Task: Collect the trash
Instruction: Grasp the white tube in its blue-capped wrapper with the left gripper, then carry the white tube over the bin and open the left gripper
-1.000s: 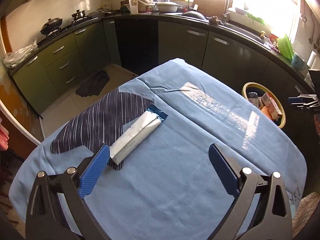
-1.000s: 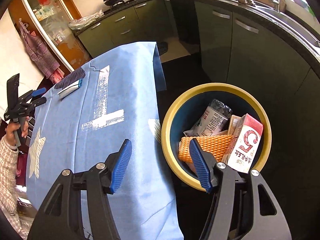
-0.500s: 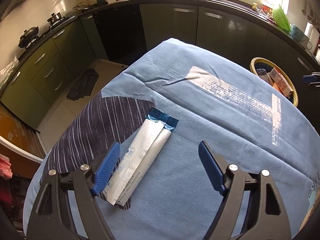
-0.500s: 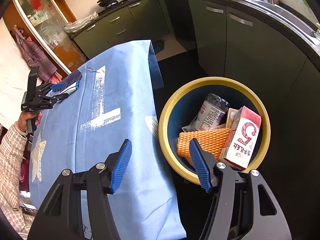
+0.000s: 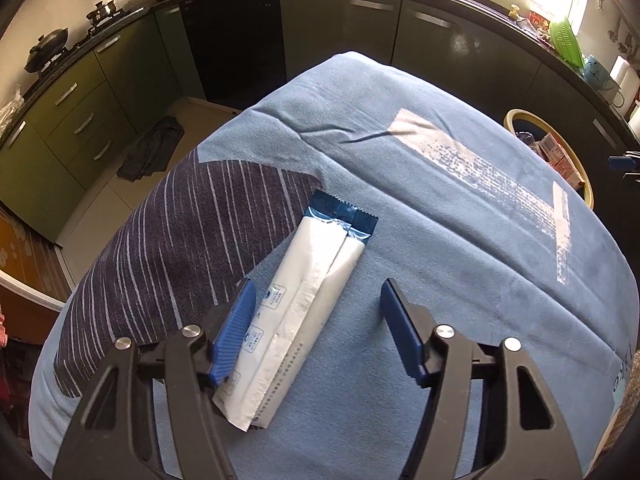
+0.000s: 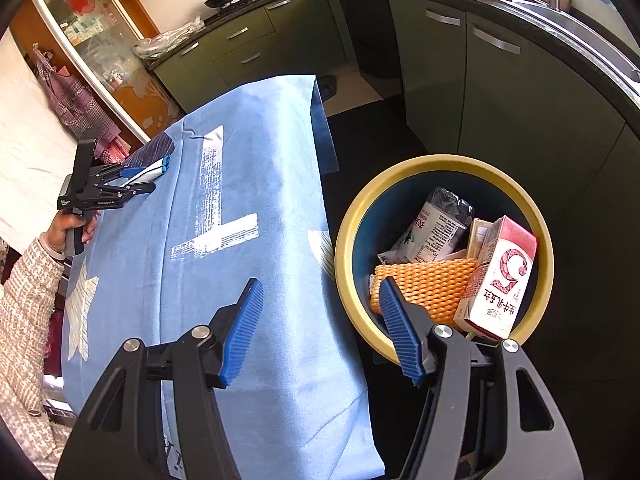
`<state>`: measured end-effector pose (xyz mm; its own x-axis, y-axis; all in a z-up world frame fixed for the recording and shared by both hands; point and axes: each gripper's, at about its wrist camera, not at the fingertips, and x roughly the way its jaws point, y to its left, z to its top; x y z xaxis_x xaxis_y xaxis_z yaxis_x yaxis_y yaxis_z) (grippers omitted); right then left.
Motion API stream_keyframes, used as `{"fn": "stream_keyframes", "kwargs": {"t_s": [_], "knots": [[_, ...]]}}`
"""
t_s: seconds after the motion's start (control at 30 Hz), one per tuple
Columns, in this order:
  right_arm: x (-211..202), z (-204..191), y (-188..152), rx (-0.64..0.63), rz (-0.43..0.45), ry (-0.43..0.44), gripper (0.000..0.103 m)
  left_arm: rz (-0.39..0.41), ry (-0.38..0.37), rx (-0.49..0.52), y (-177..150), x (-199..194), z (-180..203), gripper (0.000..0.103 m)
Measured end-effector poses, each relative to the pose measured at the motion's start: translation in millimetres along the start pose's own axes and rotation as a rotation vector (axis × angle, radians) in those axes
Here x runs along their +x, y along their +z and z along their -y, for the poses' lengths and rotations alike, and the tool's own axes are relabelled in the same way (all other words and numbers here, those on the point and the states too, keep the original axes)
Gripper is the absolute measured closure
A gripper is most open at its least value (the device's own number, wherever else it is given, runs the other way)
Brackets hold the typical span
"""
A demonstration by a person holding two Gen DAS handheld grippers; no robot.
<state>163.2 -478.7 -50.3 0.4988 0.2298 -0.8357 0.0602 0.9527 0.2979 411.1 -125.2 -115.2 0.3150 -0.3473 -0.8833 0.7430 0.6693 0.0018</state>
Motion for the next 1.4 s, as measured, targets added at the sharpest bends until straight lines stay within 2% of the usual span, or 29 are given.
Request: {"fn": "stream_keyframes", "kwargs": {"t_s": [0.07,0.13,0.2,0.57,0.8,0.93,1.03,1.17,1.4], "knots": [[0,-1,-1,-0.001,-0.001,0.005,0.043,-0.001,0.004,-0.005,0,-1,1,0.051],[-1,-3,-2,-0.004,0.0,0.011,0.043,-0.004,0.01,-0.014,0,-3,2,0.068],[-3,-4,-4,-0.007,0.003,0.019,0.043,-0.01,0.012,-0.025,-1,-5,5,0.073],[-19,-1,-25,-0.003,0.043,0.063,0.042,-0.021,0.044,-0.07,-28,-21,39,0.078],[-33,7,-47,0.029,0.078,0.084,0.042,0.044,0.052,-0.091,-52,-50,79,0.079],[-48,13,-61,0.05,0.118,0.085,0.042,0.071,0.041,-0.072,-56,-77,109,0.079],[-62,19,-72,0.066,0.158,0.061,0.042,0.094,0.031,-0.035,-47,-97,138,0.078],[-79,33,-87,0.088,0.204,0.01,0.042,0.121,-0.048,0.021,-23,-114,181,0.078],[-102,77,-114,0.164,0.268,-0.07,0.042,0.113,-0.196,0.115,53,-88,265,0.077]]}}
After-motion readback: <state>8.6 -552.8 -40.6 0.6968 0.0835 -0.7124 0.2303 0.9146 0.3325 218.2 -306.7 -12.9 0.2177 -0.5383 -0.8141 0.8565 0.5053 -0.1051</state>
